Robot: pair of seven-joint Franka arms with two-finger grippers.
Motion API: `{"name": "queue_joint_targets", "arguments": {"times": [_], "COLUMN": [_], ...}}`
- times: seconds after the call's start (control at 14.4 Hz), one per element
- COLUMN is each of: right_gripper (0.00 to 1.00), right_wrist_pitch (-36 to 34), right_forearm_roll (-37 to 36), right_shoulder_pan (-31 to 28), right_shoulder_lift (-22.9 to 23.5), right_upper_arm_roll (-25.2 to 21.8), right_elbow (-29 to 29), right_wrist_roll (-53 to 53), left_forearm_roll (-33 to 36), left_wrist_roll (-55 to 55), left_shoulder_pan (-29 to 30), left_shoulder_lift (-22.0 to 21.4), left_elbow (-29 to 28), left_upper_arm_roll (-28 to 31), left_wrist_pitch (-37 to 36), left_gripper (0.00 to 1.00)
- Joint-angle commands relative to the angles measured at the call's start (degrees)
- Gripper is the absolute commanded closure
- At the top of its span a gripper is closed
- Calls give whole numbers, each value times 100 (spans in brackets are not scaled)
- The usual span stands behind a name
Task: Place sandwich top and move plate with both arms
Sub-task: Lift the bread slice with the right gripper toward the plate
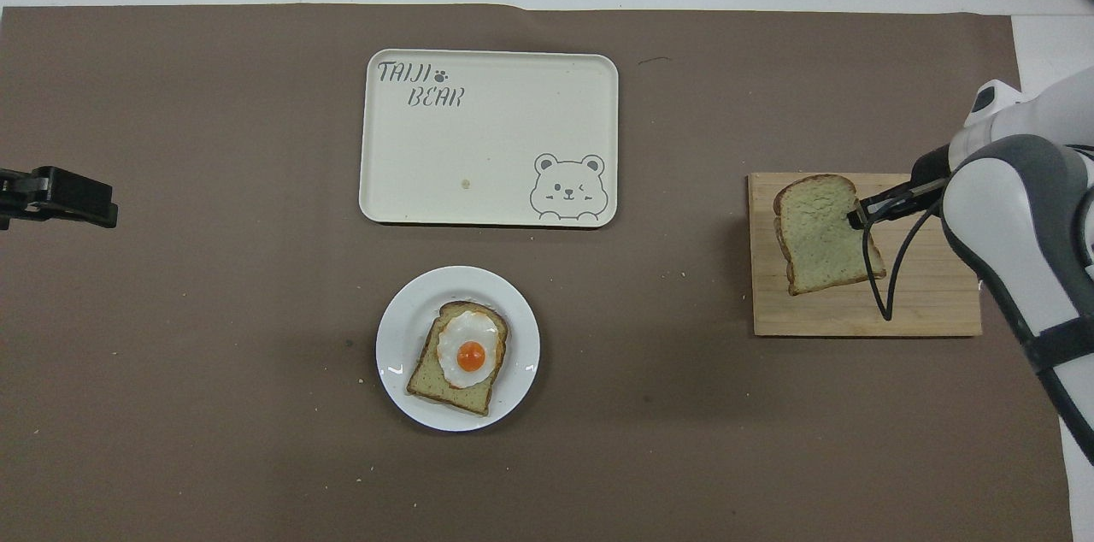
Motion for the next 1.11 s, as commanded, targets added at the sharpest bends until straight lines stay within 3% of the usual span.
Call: {"name": "queue_joint_targets", "arguments": {"times": [0.0, 0.21, 0.42, 1.04], "right_gripper": [100, 100, 100, 100], "right_wrist_pitch": [-163, -58, 118, 864], "right_forearm_roll": [197, 198, 198, 786], "right_shoulder_pan": [-48, 171, 751, 2113], "right_shoulder_lift": [-126, -135, -153, -101], "right_upper_arm_roll": [366, 771, 772, 789], "right_elbow": [-21, -30, -39, -135], "right_wrist_roll": [670, 1775, 2586, 3624], "left_forearm_roll": [-4, -4, -4, -4], "left_wrist_roll": [53, 53, 53, 53], "left_shoulder_pan": [40, 40, 40, 40], "left_shoulder_lift": [17, 25, 25, 25], "left_elbow": [57, 65, 57, 57], "left_upper_arm_roll": [-6, -6, -6, -6], "left_wrist_pitch": [-81, -81, -81, -81], "left_gripper": [0, 0, 0, 0]}}
